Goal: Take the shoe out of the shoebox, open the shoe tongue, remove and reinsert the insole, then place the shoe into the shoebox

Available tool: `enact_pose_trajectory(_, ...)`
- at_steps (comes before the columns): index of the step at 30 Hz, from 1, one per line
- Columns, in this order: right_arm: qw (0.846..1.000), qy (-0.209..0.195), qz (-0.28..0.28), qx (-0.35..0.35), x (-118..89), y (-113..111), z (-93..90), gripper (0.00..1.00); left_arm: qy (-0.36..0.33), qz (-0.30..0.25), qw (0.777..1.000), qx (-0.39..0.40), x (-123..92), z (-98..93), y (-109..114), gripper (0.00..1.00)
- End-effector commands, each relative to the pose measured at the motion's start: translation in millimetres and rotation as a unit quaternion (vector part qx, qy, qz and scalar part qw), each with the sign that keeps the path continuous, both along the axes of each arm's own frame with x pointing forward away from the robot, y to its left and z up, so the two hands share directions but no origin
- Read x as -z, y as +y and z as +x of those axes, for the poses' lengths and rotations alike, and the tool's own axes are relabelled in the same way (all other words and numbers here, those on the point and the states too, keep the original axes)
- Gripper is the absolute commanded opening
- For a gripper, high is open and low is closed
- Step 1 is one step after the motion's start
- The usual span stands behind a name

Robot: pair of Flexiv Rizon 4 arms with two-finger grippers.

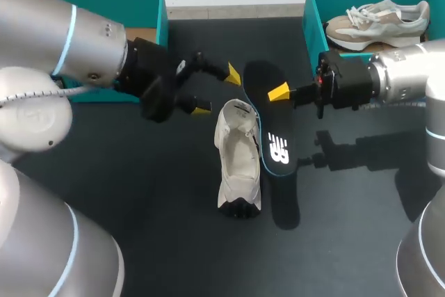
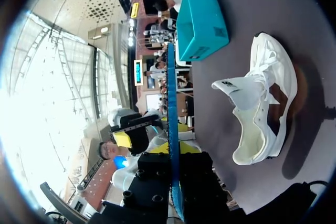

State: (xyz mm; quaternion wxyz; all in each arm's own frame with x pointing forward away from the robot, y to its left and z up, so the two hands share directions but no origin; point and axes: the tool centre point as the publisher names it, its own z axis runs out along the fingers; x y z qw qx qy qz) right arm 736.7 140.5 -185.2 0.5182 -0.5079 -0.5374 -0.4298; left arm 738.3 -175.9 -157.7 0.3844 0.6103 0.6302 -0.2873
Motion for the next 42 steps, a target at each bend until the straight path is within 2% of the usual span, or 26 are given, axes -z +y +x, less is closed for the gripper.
enact_pose_trajectory(1,1.0,-0.003,-0.001,0.005,-3,0,-2.2,0.0,-0.031,-0.198,0.98,0.011,7,-8.2,1,1.0)
enact_pose_trajectory(5,1.0,-0.01,0.011,0.013,-3,0,-5.1,0.0,-0.033,-0.223,0.974,0.007,2,-8.9,1,1.0)
enact_pose_trajectory(18,1.0,-0.02,0.015,0.019,-11,9,-14.5,0.0,-0.024,-0.248,0.968,-0.001,-12,-4.8,-6,1.0)
enact_pose_trajectory(33,0.999,-0.021,0.018,0.021,-7,14,-16.9,0.0,-0.011,-0.241,0.97,-0.001,-11,-6.3,-7,1.0)
enact_pose_trajectory(36,0.999,-0.021,0.02,0.019,-8,15,-17.7,0.0,-0.011,-0.283,0.959,-0.003,-4,-3.6,-13,1.0)
enact_pose_trajectory(42,0.999,-0.021,0.021,0.016,-12,20,-19.3,0.0,-0.005,-0.296,0.955,-0.013,2,8.0,-25,1.0)
